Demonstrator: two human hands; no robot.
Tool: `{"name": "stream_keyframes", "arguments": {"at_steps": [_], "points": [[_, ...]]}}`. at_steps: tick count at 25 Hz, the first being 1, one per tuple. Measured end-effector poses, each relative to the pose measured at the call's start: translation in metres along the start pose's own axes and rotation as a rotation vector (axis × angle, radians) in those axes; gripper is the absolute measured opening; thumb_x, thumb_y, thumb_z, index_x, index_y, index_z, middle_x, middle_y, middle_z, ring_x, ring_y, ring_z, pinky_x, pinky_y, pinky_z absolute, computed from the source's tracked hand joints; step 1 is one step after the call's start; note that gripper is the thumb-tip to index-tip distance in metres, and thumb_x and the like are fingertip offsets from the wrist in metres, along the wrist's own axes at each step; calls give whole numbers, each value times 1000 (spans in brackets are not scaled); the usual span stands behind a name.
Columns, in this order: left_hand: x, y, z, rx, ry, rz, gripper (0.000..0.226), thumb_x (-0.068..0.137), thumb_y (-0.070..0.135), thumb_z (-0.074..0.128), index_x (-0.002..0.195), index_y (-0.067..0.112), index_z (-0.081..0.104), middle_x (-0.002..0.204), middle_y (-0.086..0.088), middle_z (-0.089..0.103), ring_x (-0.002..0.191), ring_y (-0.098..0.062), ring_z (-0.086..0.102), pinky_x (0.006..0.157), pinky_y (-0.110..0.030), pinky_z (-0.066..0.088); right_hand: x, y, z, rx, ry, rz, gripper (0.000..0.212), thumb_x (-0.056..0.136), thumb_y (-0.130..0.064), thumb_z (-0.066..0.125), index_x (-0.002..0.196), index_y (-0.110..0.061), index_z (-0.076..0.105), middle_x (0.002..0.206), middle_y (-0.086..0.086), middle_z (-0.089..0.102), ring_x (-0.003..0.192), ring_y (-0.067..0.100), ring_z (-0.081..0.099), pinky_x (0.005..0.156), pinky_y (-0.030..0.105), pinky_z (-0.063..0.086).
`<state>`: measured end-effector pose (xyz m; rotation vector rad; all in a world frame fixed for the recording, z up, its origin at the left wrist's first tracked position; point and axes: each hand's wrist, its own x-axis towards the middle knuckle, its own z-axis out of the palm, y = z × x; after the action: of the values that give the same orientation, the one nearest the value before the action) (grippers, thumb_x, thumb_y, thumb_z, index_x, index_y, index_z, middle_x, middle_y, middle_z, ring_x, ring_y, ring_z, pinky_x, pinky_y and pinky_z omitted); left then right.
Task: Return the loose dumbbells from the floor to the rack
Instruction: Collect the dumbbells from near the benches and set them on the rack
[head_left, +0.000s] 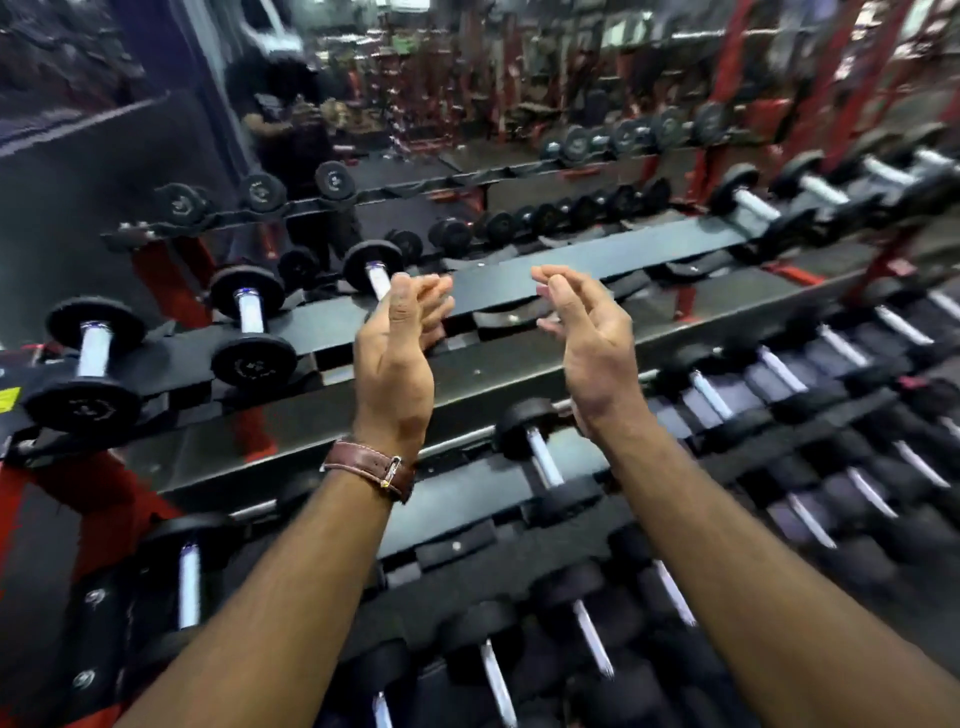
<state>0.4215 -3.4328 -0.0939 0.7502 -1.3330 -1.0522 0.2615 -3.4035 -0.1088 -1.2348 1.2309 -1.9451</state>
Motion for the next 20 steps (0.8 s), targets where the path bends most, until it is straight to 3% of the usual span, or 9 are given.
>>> {"name": "stream_keyframes", "arguments": {"at_steps": [3, 7, 12, 16, 20], "points": [[-66, 32, 36, -52, -130, -2, 52, 98, 50, 30, 117, 16, 64, 122, -6, 71, 109, -17, 70, 92, -36, 53, -69, -47, -56, -36, 116, -10, 29, 92, -37, 55, 111, -20, 68, 106, -13, 71, 103, 3, 64, 92, 35, 51], [-142, 66, 105, -161, -324, -62, 49, 97, 52, 32, 110, 18, 65, 118, -6, 73, 105, -21, 71, 91, -42, 53, -148, -106, -147, -132, 332, -49, 39, 90, -46, 55, 116, -20, 68, 116, -7, 72, 111, 8, 64, 97, 42, 51], [-247, 106, 210, -293, -610, -125, 48, 95, 51, 32, 108, 18, 65, 116, -8, 73, 102, -23, 72, 84, -35, 53, -241, -188, -260, -262, 595, -105, 41, 92, -41, 52, 122, -16, 66, 117, -6, 72, 114, 7, 64, 100, 40, 51], [-346, 146, 289, -401, -831, -159, 45, 95, 49, 31, 103, 22, 66, 112, -4, 73, 97, -18, 73, 82, -34, 53, -335, -250, -343, -376, 804, -149, 34, 92, -44, 52, 117, -26, 67, 116, -7, 73, 116, 10, 65, 93, 32, 53], [-466, 190, 364, -509, -1043, -195, 43, 96, 49, 33, 104, 21, 65, 118, -9, 72, 99, -22, 72, 79, -33, 52, -450, -314, -417, -448, 1026, -187, 31, 91, -46, 51, 113, -30, 67, 118, -6, 72, 118, 14, 64, 93, 34, 53]]}}
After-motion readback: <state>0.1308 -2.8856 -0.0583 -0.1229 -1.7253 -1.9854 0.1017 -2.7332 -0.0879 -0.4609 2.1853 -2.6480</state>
